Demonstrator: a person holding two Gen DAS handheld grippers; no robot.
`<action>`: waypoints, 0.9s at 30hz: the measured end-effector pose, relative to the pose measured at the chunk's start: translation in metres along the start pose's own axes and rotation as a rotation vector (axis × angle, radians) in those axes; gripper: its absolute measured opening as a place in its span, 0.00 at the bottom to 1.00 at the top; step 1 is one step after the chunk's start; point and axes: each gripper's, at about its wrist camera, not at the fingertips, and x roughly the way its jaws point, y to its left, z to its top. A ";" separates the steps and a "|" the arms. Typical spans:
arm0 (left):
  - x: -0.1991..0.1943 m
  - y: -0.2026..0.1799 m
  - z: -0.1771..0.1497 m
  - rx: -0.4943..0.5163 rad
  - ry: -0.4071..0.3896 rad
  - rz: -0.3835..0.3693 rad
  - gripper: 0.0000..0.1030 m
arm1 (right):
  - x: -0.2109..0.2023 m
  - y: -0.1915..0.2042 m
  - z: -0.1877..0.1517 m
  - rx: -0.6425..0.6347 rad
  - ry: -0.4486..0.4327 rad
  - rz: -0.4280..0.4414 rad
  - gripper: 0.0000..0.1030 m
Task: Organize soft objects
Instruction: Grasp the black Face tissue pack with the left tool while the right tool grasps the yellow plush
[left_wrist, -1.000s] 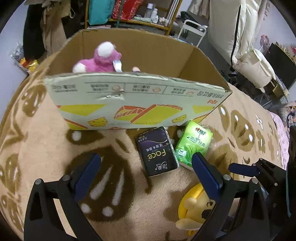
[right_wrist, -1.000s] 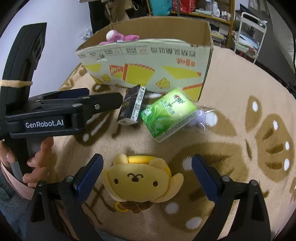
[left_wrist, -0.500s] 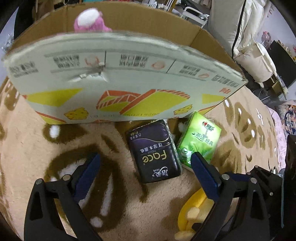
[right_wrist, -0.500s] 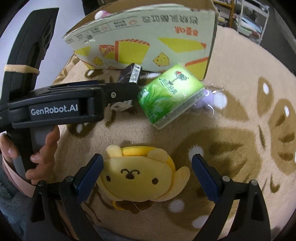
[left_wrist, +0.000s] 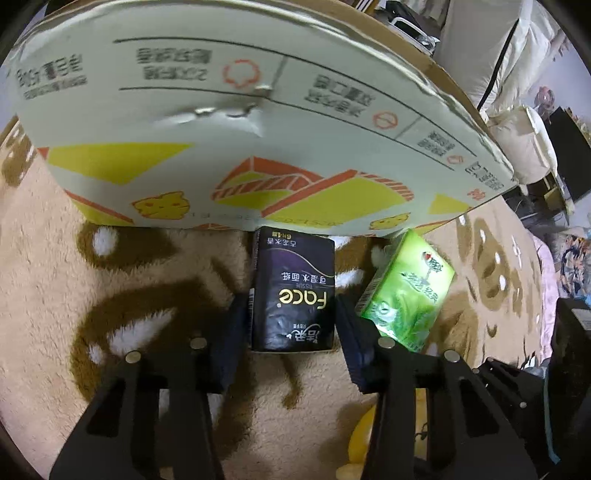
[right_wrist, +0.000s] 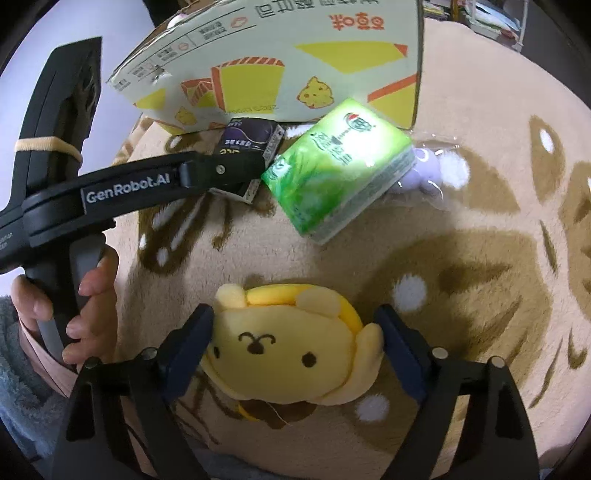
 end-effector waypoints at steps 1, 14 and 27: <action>0.000 0.000 0.001 0.001 -0.001 0.002 0.44 | 0.000 -0.002 -0.001 0.006 0.000 0.001 0.89; 0.000 -0.022 -0.007 0.120 -0.006 0.098 0.44 | -0.011 -0.009 -0.006 0.000 -0.003 -0.006 0.89; 0.007 -0.050 -0.015 0.215 -0.012 0.127 0.48 | -0.008 -0.005 -0.004 -0.003 -0.001 -0.012 0.89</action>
